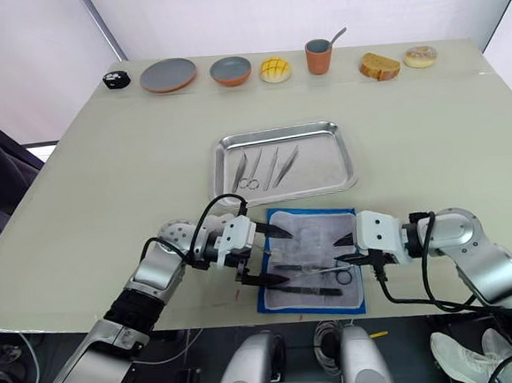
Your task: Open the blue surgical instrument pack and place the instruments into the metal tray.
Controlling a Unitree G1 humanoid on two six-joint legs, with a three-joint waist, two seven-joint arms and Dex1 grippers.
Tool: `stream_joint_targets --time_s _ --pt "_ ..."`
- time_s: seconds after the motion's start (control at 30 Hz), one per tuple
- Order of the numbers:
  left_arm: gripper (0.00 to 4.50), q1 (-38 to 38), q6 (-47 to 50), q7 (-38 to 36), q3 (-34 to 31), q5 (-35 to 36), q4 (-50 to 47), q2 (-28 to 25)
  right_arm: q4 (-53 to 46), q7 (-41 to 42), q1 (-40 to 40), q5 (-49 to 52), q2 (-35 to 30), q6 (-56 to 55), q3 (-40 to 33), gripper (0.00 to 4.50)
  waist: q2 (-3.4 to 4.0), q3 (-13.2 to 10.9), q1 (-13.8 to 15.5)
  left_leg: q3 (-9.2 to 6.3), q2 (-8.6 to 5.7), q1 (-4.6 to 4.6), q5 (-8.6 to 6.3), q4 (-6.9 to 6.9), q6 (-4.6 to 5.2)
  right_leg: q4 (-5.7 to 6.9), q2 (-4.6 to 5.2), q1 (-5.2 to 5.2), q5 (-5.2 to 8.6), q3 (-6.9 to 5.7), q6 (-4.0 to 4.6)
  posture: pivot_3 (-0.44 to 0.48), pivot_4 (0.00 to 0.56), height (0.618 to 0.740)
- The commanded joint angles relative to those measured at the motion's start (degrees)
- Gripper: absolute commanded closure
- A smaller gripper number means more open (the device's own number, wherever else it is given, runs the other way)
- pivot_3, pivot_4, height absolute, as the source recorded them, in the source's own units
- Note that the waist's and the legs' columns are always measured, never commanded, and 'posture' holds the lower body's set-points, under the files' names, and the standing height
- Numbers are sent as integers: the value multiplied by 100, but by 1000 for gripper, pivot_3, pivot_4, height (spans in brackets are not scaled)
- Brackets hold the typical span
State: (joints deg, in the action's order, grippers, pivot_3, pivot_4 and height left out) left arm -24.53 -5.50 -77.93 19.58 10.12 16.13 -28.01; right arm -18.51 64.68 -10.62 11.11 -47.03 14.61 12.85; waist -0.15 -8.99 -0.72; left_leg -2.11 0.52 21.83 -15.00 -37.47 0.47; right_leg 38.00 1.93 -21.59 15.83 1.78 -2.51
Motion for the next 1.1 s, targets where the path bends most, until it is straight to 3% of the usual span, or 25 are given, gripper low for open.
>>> stream_joint_targets --time_s 0.03,1.1 --pt "0 192 139 56 77 -232 224 -127 19 69 -158 -98 -17 -116 57 3378 0 0 -2 0 0 0 0 0 0 0 0 0 0 0 0 0 150 740" --pt "0 216 124 92 29 -236 395 -186 -38 376 -374 -485 30 195 666 3378 1 3 -13 0 2 -3 0 0 0 2 -2 0 0 0 1 0 150 740"
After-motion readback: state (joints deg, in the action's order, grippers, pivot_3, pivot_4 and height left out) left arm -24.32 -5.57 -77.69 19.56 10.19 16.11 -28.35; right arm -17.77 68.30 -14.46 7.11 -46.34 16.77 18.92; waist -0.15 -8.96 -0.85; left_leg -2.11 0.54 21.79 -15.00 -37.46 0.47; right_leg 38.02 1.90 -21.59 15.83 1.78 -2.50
